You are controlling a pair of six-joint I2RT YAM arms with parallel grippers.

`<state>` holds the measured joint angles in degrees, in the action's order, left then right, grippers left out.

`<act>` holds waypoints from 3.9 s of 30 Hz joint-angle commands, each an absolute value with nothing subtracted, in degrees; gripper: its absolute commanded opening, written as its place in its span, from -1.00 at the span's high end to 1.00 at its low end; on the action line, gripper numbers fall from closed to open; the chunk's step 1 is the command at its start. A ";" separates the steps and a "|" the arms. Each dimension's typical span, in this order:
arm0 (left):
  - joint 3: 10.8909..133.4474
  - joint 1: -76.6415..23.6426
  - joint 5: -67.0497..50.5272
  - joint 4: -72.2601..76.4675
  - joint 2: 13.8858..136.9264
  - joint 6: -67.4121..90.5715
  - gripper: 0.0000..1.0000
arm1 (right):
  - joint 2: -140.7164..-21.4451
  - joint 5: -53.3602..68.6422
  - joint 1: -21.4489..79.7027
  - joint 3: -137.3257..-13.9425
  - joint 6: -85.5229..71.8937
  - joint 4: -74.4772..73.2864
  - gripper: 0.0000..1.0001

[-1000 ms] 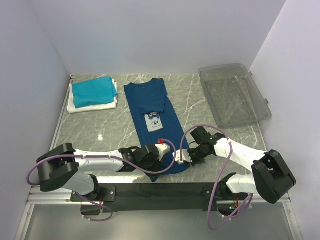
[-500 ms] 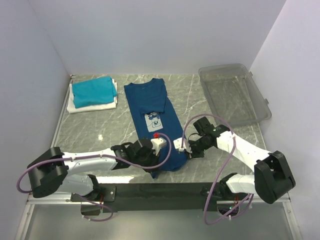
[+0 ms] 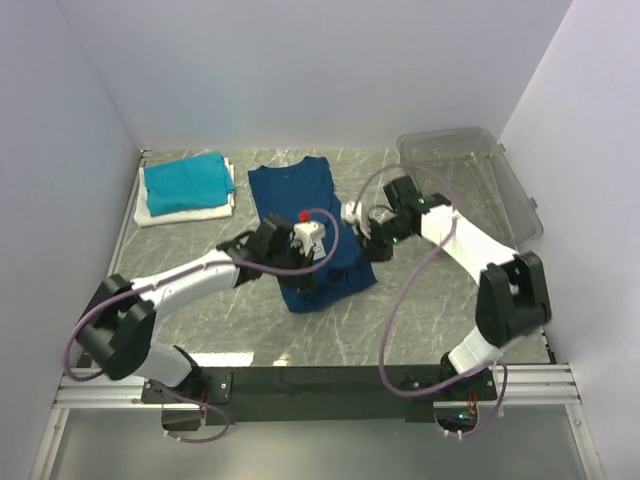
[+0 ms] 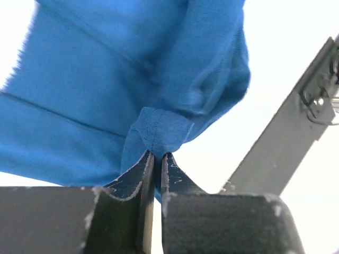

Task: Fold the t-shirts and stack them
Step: Fold the tshirt

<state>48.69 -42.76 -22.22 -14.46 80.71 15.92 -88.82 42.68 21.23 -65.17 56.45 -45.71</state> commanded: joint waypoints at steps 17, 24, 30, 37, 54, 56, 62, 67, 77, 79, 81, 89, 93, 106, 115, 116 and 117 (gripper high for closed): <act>82.86 -20.04 -27.33 -31.11 104.14 -4.92 0.99 | -116.80 37.97 19.86 -100.71 31.91 -38.85 1.00; 87.71 -18.37 -26.54 -31.91 109.33 -5.54 0.99 | -122.60 36.57 19.78 -107.39 24.36 -35.25 1.00; 89.56 -16.53 -25.49 -31.82 110.83 -5.89 0.99 | -125.15 34.81 19.86 -110.64 20.58 -33.14 1.00; 91.93 -15.03 -24.79 -31.03 112.50 -5.54 0.99 | -128.40 33.23 20.04 -115.31 17.40 -32.43 1.00; 94.31 -14.50 -23.82 -30.67 116.01 -5.01 0.99 | -131.75 31.03 20.92 -118.12 15.91 -32.43 1.00; 94.74 -14.41 -23.38 -30.59 116.37 -4.92 0.99 | -132.10 30.76 21.01 -118.30 15.82 -32.34 1.00; 95.71 -14.33 -22.24 -30.24 117.60 -4.66 0.99 | -133.15 29.88 21.18 -119.71 15.29 -32.70 1.00; 97.21 -14.15 -21.09 -30.15 119.00 -3.96 0.99 | -134.03 29.18 21.36 -120.85 15.03 -32.61 1.00; 99.66 -14.06 -2.57 -21.80 117.96 9.92 -0.48 | -134.92 16.02 21.89 -125.68 2.57 -28.13 -0.45; 100.98 -13.97 -0.27 -20.83 117.07 11.34 -0.49 | -133.69 13.45 21.71 -125.60 2.20 -27.08 -0.52; 102.12 -13.97 1.84 -21.44 116.11 11.17 -0.48 | -132.72 13.79 20.93 -124.90 2.63 -26.81 -0.52; 90.63 -14.32 -6.99 -27.50 104.08 11.85 -0.31 | -123.15 47.45 15.82 -113.75 32.30 -43.40 -0.47; 77.30 -18.53 -11.59 -27.60 96.78 16.07 -0.30 | -113.85 47.82 15.91 -98.32 52.32 -49.04 -0.46; 48.61 -27.86 -7.90 -17.41 80.16 37.79 -0.33 | -107.40 35.52 17.49 -82.08 55.93 -41.14 -0.46; 46.93 -27.86 -10.46 -11.43 83.93 39.29 -0.33 | -114.08 31.73 17.67 -88.15 39.30 -40.60 -0.39; 47.54 -27.86 -9.94 -11.43 84.46 39.20 -0.33 | -114.60 31.99 17.58 -88.50 38.24 -40.78 -0.39; 47.90 -27.86 -9.67 -11.69 85.07 39.11 -0.33 | -115.74 32.08 17.49 -89.38 36.14 -41.22 -0.39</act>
<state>47.13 -27.90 -9.21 -14.90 83.46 38.20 -114.21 32.53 17.50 -86.08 43.75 -41.85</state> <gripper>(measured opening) 0.667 0.695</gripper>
